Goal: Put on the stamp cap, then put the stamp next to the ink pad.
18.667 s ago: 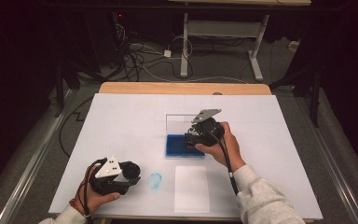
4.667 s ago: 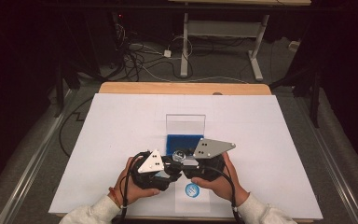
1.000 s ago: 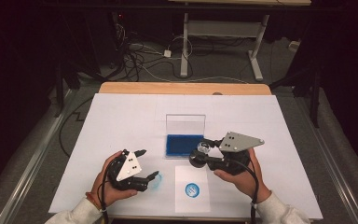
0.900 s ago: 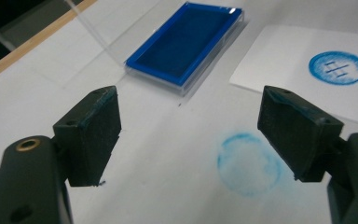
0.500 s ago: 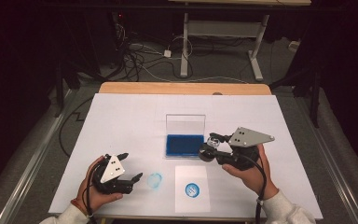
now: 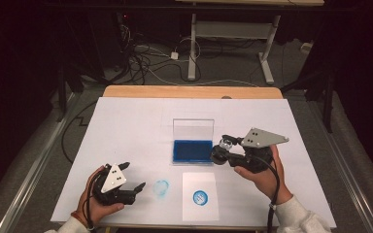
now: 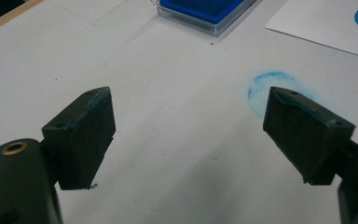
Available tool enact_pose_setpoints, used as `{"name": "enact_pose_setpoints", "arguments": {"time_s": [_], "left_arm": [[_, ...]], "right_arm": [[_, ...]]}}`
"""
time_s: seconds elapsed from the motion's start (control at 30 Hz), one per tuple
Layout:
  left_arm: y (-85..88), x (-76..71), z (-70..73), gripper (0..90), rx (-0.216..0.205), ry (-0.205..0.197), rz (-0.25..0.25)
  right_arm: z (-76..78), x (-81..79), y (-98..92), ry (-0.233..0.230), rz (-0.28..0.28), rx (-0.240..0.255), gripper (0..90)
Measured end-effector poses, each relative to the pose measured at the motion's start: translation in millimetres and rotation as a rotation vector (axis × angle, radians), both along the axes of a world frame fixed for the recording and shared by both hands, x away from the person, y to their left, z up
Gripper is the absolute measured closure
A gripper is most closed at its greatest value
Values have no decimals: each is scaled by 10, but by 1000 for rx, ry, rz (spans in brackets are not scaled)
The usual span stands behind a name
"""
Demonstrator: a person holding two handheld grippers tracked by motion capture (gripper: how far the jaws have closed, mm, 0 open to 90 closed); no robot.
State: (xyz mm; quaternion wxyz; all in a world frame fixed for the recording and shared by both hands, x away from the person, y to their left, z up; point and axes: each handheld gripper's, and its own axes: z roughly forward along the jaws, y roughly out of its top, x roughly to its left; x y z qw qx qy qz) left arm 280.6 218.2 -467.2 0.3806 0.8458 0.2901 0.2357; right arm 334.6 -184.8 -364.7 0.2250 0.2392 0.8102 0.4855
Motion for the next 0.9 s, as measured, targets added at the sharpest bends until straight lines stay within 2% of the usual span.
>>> {"name": "enact_pose_setpoints", "arguments": {"time_s": [0.2,0.33,0.47,0.57,0.6,0.67,0.8,0.9], "left_arm": [[-17,22,-28,163,14,14,0],[-27,25,-27,163,14,14,3],[-54,41,-24,163,21,17,-4],[-77,35,-25,163,30,15,-13],[-77,30,-28,163,34,15,-17],[-63,29,-27,163,30,17,-12],[-55,48,-22,163,18,16,-1],[-78,57,-34,163,28,22,-10]], "right_arm": [[89,63,-36,-10,-23,-2,574],[128,127,-44,-20,-45,-23,573],[140,198,-59,-7,-64,-39,574],[121,245,-76,-11,-93,-55,573],[110,259,-88,-6,-100,-46,573],[80,275,-107,-6,-108,-34,574],[11,334,-129,-5,-129,-51,573],[-69,385,-155,16,-147,-56,573]]}}
